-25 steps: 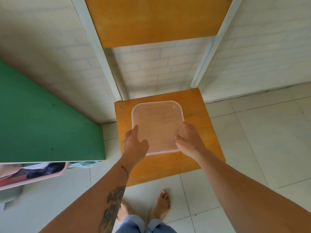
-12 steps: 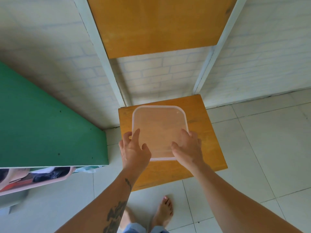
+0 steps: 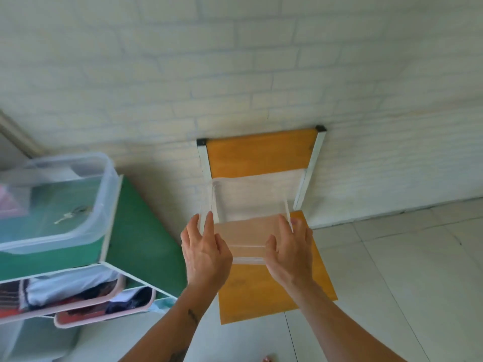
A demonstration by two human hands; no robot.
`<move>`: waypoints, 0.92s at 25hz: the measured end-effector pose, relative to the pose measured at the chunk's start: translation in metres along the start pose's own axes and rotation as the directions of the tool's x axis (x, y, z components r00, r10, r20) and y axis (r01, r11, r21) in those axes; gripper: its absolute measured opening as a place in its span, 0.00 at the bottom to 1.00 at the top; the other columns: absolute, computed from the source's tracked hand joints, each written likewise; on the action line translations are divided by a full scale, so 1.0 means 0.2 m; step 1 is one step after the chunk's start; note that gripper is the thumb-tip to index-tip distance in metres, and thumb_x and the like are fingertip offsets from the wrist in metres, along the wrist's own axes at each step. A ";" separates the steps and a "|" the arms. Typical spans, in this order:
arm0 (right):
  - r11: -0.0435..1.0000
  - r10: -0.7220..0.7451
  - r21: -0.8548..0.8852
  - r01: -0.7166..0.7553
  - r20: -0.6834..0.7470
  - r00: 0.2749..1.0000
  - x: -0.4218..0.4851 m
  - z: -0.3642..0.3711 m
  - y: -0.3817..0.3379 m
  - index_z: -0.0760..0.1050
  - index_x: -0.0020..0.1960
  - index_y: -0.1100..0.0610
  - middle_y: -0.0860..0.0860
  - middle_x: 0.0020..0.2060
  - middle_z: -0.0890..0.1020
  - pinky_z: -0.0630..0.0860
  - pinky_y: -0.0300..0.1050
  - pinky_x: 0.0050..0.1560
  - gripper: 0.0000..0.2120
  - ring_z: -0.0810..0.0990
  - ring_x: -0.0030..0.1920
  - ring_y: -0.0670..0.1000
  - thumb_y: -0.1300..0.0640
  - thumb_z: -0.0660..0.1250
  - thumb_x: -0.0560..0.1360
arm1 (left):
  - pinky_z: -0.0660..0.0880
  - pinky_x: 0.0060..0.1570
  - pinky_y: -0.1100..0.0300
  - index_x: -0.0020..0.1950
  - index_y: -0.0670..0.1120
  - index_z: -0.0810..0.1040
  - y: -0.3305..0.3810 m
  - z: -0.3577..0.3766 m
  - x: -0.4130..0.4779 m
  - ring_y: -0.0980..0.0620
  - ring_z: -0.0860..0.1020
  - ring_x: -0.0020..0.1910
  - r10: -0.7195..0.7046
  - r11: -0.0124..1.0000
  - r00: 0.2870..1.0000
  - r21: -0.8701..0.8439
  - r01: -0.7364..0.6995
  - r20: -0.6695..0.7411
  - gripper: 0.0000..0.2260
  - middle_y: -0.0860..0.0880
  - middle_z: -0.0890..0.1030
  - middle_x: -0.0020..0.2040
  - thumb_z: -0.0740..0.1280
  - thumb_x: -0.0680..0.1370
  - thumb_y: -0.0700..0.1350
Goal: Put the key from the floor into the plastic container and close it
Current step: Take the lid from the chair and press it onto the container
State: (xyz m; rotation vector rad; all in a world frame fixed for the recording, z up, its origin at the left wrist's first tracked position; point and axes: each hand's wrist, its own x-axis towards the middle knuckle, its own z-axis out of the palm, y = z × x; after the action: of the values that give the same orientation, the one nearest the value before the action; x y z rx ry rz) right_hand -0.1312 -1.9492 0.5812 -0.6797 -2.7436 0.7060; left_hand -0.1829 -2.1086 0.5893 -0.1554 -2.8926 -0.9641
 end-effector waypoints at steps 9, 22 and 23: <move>0.972 -0.213 0.068 0.223 -0.131 0.968 0.11 -0.17 -0.67 0.67 0.71 0.55 0.56 0.65 0.68 0.78 0.52 0.54 0.26 0.66 0.63 0.56 0.50 0.57 0.74 | 0.61 0.75 0.48 0.77 0.47 0.61 -0.04 -0.67 0.21 0.42 0.58 0.76 -0.077 0.986 0.985 -0.161 0.051 -0.157 0.26 0.43 0.58 0.77 0.60 0.78 0.40; 0.973 -0.231 0.006 0.231 -0.006 0.973 -0.12 0.29 -1.77 0.63 0.74 0.55 0.57 0.73 0.63 0.69 0.52 0.64 0.26 0.62 0.68 0.59 0.53 0.57 0.77 | 0.69 0.66 0.45 0.70 0.45 0.70 -0.94 -1.46 0.54 0.40 0.70 0.65 -0.051 0.998 0.981 -0.030 0.046 -0.187 0.25 0.43 0.70 0.70 0.63 0.72 0.39; 0.976 -0.219 -0.004 0.220 0.011 0.976 -0.14 0.32 -1.81 0.64 0.73 0.55 0.56 0.72 0.63 0.69 0.51 0.63 0.25 0.63 0.67 0.58 0.53 0.57 0.77 | 0.69 0.66 0.45 0.70 0.45 0.70 -0.99 -1.48 0.56 0.41 0.70 0.65 -0.053 0.999 0.985 -0.017 0.051 -0.164 0.25 0.44 0.70 0.71 0.63 0.72 0.40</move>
State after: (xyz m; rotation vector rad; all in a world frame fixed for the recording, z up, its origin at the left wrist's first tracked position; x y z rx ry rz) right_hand -0.2653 -2.2694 0.7057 -0.3656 -2.7726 0.6535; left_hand -0.3022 -2.4366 0.7220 -0.0003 -2.7524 -0.9555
